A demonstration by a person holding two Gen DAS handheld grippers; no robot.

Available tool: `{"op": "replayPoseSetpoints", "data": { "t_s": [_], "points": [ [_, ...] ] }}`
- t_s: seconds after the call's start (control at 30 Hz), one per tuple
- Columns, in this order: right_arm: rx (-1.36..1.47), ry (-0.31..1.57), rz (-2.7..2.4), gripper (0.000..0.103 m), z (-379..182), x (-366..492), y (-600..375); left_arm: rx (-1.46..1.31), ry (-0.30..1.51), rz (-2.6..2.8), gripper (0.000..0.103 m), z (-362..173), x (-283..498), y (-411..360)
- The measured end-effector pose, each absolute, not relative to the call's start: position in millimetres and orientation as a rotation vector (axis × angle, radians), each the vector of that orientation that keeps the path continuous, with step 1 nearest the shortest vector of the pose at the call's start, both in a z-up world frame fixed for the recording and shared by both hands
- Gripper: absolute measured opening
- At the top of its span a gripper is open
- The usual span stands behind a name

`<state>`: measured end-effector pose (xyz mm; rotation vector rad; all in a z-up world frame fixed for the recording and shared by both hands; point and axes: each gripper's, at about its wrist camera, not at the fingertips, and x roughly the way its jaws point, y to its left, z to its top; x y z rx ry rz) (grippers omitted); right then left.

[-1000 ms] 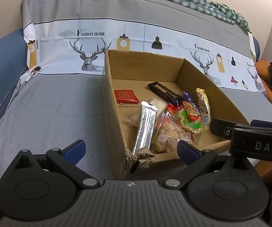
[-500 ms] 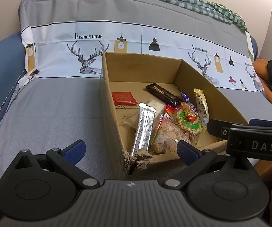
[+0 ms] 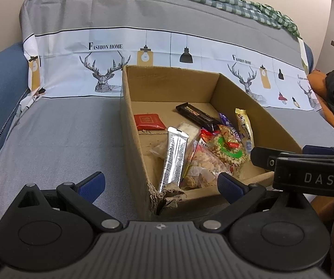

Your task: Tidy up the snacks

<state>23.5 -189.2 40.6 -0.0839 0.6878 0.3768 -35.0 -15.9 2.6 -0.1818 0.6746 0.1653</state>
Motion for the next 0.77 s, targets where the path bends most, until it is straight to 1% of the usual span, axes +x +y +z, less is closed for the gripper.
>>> {"op": "replayPoseSetpoints", "data": {
  "t_s": [0.77],
  "points": [
    [-0.095, 0.685, 0.374, 0.102, 40.7, 29.1, -192.6, -0.193, 0.681, 0.084, 0.103, -3.1, -19.2, -21.5]
  ]
}}
